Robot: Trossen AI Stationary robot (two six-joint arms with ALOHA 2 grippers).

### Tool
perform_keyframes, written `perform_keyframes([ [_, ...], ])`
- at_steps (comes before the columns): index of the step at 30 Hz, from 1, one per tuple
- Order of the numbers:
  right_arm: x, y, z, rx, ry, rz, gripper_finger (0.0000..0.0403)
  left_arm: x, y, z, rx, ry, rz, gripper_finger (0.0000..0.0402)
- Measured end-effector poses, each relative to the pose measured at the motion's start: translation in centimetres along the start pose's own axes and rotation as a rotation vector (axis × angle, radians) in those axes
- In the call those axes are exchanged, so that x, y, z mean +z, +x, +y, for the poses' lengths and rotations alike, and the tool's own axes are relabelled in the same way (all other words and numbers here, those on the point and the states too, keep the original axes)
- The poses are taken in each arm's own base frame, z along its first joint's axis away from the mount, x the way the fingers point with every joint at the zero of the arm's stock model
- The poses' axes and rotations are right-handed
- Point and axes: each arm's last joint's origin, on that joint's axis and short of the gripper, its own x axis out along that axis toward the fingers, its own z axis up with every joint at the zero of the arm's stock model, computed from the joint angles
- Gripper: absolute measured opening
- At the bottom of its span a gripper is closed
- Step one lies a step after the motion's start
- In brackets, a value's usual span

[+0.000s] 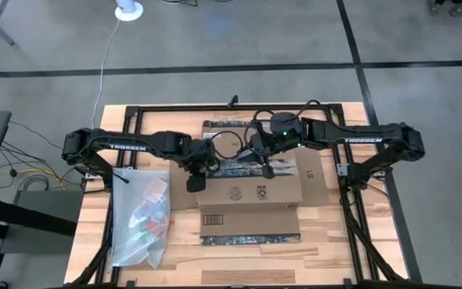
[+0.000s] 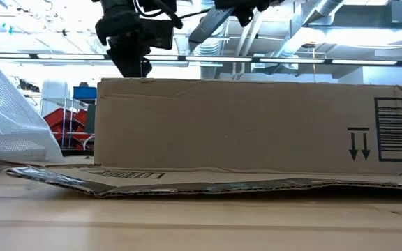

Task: Unpack boxes
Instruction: Break down the box until it is fully flat

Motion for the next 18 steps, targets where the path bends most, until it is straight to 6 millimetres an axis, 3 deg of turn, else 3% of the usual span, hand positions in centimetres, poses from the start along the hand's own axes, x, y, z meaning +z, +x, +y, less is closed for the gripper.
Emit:
perform_keyframes([
  [12,-3.9,5.8,-0.7,0.015,0.032,-0.008,0.0064,-0.1,0.1,-0.1,0.025,-0.002,0.006,0.0218],
  [18,-4.5,7.8,-1.1,0.006,0.027,-0.061,0.0064,-0.5,0.5,-0.5,0.013,0.027,0.017,0.0218],
])
